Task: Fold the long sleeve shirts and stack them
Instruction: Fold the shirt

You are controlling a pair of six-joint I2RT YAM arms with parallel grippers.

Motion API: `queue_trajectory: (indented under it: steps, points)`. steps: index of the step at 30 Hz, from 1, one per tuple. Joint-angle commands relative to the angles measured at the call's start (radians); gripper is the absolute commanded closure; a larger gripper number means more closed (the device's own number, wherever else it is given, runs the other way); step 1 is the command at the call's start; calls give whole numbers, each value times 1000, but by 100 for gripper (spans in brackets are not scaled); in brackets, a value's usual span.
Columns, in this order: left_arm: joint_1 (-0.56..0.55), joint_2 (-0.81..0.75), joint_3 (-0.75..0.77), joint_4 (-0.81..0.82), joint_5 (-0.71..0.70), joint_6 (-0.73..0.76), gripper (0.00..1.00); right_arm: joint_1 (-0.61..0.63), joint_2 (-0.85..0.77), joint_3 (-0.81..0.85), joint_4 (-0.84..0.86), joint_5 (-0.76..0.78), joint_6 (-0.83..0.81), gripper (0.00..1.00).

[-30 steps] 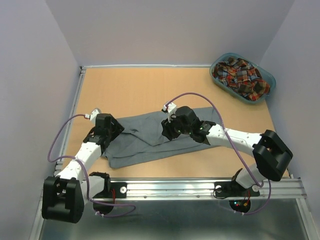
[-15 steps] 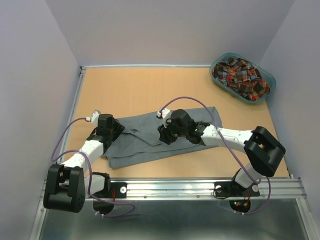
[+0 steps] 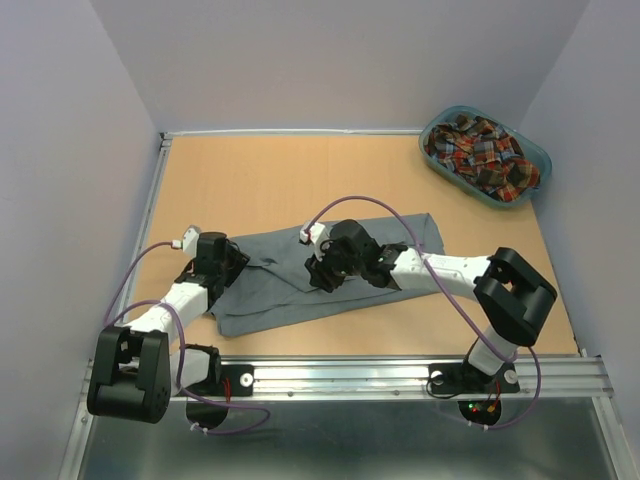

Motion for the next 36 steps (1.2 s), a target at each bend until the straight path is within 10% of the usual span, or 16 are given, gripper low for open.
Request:
queue_trajectory:
  steps: [1, 10, 23, 36]
  points:
    - [3, 0, -20, 10, -24, -26, 40, 16, 26, 65, 44, -1, -32, 53]
    - [3, 1, -23, 27, -31, -17, 45, 30, 72, 91, 44, 19, -45, 53]
    - [3, 24, 11, 22, -35, 14, 95, 50, 97, 83, 36, 87, -83, 75]
    - [3, 44, 100, -70, -100, 40, 99, 59, 43, 37, 1, 64, -114, 99]
